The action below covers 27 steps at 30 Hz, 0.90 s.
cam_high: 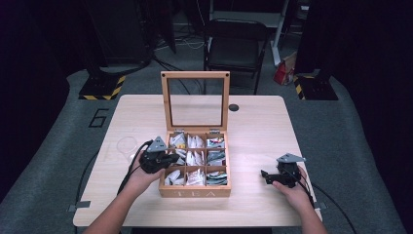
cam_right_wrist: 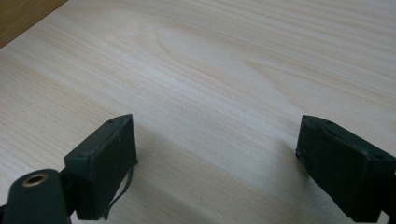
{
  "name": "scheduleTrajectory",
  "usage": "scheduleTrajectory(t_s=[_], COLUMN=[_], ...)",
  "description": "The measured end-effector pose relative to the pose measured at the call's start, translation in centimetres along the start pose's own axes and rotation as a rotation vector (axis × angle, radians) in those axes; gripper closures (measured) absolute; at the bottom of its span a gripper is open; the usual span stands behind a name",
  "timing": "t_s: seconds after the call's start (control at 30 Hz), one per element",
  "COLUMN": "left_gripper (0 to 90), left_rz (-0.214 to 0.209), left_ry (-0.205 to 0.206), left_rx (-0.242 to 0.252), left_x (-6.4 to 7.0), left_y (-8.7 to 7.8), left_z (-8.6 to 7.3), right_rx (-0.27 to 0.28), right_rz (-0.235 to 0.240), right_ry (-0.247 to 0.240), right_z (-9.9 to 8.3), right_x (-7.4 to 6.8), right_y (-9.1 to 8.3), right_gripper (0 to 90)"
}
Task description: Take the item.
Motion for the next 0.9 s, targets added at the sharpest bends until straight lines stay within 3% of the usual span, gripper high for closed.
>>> scheduleTrajectory(t_s=[0.2,0.9], left_gripper=[89.6,89.7], left_rz=[-0.004,0.003], left_ry=[-0.019,-0.030], left_rx=[0.042,0.106], left_x=[-0.2,-0.4], left_y=[-1.0,-4.0], left_z=[1.1,3.6], right_rx=[0.001,0.001], right_rz=[0.001,0.002], right_ry=[0.005,0.006], right_z=[0.0,0.0], right_x=[0.0,0.0], right_y=[0.0,0.0], right_gripper=[11.5,11.5])
Point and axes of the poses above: each handheld gripper's, and its own axes: y roughly forward along the jaws, z roughly out of its top, x roughly to its right, the point moved 6 cm from there along y, roughly forward along the jaws, and after that the axes turned 2 degrees about -z, right-handed, at the moved point
